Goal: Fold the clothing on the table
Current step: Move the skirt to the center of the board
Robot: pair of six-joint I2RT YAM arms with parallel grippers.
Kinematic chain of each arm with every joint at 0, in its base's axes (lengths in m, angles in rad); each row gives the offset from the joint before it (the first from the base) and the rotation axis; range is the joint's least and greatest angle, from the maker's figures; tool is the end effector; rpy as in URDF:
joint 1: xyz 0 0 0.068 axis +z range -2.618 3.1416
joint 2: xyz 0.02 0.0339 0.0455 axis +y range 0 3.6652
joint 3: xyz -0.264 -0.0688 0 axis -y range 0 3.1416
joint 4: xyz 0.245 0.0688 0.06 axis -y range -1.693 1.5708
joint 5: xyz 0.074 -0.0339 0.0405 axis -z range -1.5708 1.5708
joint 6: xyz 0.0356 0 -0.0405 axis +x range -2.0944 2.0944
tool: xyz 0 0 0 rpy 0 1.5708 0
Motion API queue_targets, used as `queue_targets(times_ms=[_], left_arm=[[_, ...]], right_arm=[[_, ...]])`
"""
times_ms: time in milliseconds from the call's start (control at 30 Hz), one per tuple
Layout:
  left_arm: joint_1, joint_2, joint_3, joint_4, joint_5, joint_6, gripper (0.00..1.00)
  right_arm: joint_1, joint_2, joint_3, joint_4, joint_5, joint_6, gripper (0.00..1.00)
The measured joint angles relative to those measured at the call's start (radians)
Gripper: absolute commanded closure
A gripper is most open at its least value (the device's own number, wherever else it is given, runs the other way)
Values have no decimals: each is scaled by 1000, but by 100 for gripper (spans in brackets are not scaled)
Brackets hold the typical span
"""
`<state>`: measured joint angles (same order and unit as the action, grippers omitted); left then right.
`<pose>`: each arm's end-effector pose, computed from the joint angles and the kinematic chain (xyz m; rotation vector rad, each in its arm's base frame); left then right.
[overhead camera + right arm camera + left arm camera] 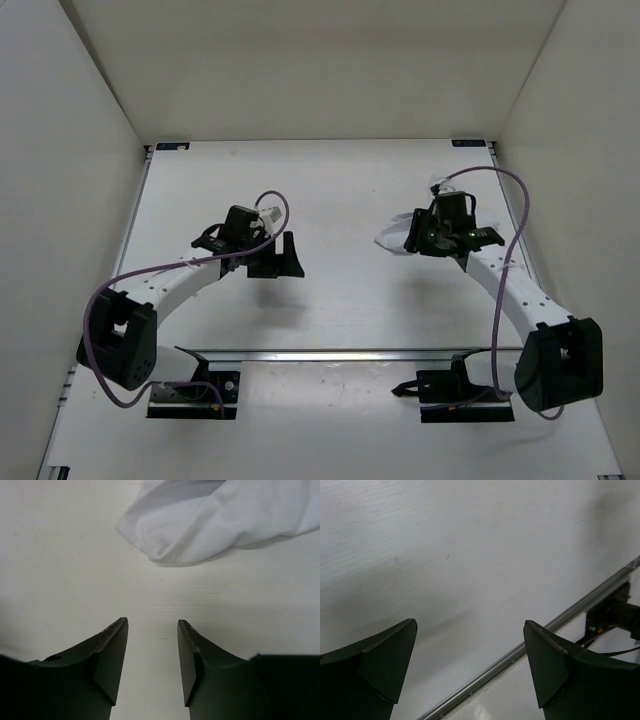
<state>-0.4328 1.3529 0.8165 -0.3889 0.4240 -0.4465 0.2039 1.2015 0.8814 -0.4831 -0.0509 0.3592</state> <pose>0.2373 -0.1258 0.2126 0.1692 2.5990 -0.8757 0.2466 0.0528 0.2607 0.1614 2.3923 0.3276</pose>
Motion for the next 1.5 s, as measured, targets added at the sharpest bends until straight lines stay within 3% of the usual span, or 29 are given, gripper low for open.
queue_targets(times_ms=[233,533,600,633,700,767,800,967,1000,1200,1300,1500], left_arm=[[13,24,0,-67,-18,66,1],[21,-83,-69,12,38,113,2],[24,-85,-69,25,53,117,10],[29,-85,-69,33,66,118,20],[40,-85,-71,43,86,115,50],[53,-85,-71,52,98,116,67],[60,-85,-71,53,103,116,71],[113,-86,-68,23,108,137,100],[125,-88,-65,14,105,144,100],[96,-90,29,-45,25,197,41],[2,-28,147,-52,-10,199,40],[-144,297,509,-74,-48,152,36]], right_arm=[[151,181,79,29,64,-99,54],[163,485,233,127,106,-166,54],[173,560,277,134,113,-177,57],[182,597,299,136,117,-180,60],[207,662,330,145,127,-186,65],[232,706,350,145,149,-199,91],[238,710,357,149,147,-199,98],[260,696,330,181,86,-153,100],[268,672,294,194,63,-146,100],[494,389,-55,233,-112,-47,100],[537,179,-282,259,-203,61,100],[422,-155,-544,282,-212,248,100]])
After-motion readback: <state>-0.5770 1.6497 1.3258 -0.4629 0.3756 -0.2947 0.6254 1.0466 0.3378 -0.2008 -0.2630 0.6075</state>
